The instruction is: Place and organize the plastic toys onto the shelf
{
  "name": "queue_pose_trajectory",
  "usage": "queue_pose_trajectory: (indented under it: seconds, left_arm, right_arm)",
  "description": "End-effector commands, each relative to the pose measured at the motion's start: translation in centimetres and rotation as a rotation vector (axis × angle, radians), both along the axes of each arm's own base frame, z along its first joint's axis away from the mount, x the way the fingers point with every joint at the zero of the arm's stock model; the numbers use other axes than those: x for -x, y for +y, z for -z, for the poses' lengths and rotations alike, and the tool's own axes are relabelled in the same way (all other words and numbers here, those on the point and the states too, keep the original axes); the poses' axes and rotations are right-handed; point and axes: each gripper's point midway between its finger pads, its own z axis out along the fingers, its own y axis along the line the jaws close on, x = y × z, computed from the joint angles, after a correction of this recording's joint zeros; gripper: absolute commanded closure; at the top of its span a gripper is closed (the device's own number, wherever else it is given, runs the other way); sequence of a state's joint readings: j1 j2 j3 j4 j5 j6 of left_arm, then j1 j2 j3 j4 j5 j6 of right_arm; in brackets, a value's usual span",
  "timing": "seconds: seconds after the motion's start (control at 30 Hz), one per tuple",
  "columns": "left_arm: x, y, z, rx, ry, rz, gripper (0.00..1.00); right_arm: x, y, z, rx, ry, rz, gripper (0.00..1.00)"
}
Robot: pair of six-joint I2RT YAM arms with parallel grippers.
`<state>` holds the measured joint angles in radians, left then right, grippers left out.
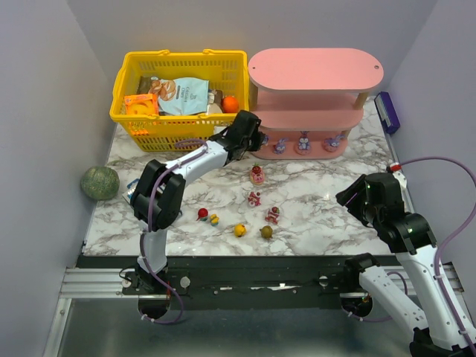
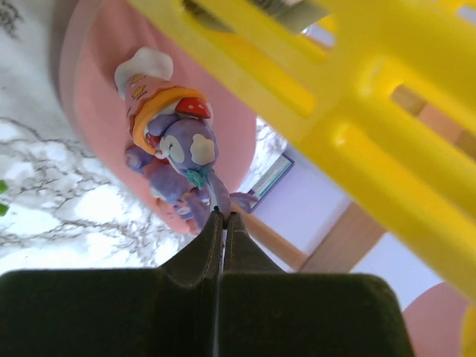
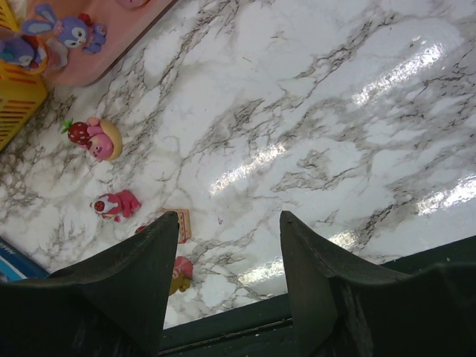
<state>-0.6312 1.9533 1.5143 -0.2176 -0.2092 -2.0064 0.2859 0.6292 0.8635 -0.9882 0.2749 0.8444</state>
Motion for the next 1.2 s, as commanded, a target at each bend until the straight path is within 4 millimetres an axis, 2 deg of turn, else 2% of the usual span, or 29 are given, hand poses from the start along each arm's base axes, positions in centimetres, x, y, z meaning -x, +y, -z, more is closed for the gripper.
queue_pose_trajectory:
  seconds: [0.0, 0.17, 0.53, 0.67, 1.17]
  left_arm:
    - [1.0, -0.9, -2.6, 0.198, 0.084, -0.085, 1.0]
    - [1.4, -1.1, -2.9, 0.212, 0.098, -0.086, 1.0]
    - [1.5, 0.0, -2.6, 0.182, 0.108, -0.128, 1.0]
    - [1.2, 0.4, -3.1, 0.185, 0.083, -0.144, 1.0]
    - [0.5, 1.3, -1.6, 0.23, 0.089, -0.169, 1.0]
  right_arm:
    - [0.0, -0.7, 0.3, 0.022, -0.004, 0.032, 0.36]
    - [0.0, -0.7, 0.3, 0.021, -0.005, 0.031, 0.36]
    - [0.0, -0.8, 0.4, 0.022, -0.004, 0.033, 0.36]
    - [0.0, -0.7, 0.3, 0.022, -0.005, 0.03, 0.36]
    - [-0.2, -0.6, 0.4, 0.025, 0.003, 0.024, 0.36]
